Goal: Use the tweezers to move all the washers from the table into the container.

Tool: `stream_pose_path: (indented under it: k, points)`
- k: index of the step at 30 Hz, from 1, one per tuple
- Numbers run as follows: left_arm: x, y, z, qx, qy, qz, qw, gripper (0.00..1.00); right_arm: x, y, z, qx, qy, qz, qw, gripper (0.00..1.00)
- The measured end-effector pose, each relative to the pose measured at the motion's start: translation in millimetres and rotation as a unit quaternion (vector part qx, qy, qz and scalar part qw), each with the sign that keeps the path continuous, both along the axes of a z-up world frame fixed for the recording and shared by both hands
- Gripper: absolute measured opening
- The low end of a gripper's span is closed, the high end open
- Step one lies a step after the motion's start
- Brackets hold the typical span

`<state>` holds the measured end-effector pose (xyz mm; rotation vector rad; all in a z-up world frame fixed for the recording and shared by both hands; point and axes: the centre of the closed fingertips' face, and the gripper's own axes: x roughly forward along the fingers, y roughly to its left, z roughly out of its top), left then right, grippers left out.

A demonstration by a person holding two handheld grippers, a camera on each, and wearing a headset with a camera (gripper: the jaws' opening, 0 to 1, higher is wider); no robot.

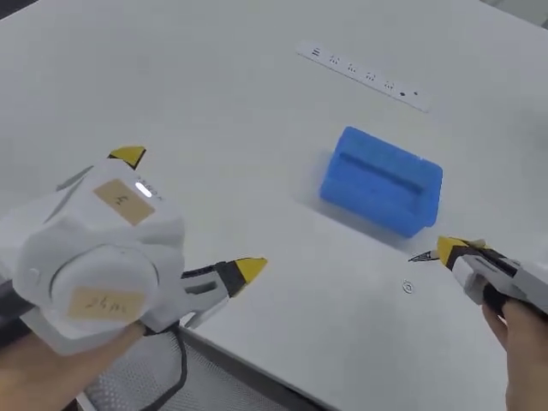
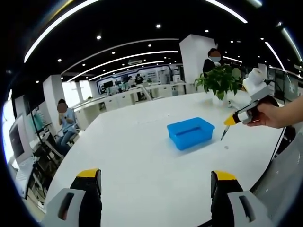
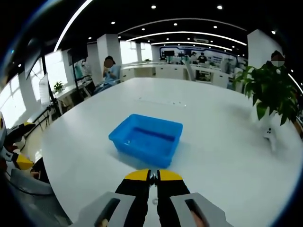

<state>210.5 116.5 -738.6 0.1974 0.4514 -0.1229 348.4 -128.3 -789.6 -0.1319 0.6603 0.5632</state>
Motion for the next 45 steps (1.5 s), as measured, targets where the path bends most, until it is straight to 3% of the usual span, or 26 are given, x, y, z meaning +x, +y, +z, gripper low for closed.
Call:
stream_pose_path:
  k: [3, 8, 16, 18, 28, 37, 45]
  points:
    - [-0.1, 0.5, 2.0, 0.000, -0.003, 0.001, 1.0000, 0.99, -4.2, -7.3, -4.5, -0.024, -0.006, 0.008, 0.9997, 0.02]
    - [0.4, -0.4, 2.0, 0.000, -0.002, 0.000, 1.0000, 0.99, -16.8, -17.3, -14.0, -0.019, 0.016, -0.002, 0.9997, 0.02]
    - [-0.7, -3.2, 0.0, 0.005, 0.003, -0.005, 1.0000, 0.99, -20.8, -13.6, -22.6, -0.027, 0.025, 0.004, 0.9993, 0.02]
    - [-0.7, -3.3, 0.0, 0.007, 0.003, -0.006, 1.0000, 0.99, -21.8, -15.5, -25.0, -0.042, 0.020, 0.007, 0.9989, 0.02]
    - [-1.3, -1.6, 0.0, 0.010, 0.004, -0.006, 0.9999, 0.99, -19.4, -13.3, -24.0, -0.050, 0.014, 0.018, 0.9985, 0.01]
    - [-1.2, -2.7, -1.6, 0.009, 0.007, -0.010, 0.9999, 0.99, -14.4, -11.2, -22.7, -0.046, 0.030, 0.023, 0.9982, 0.00]
    - [-2.7, -0.5, -0.3, 0.008, 0.006, -0.007, 0.9999, 0.99, -8.9, -3.3, 5.4, -0.016, 0.016, 0.025, 0.9994, 0.00]
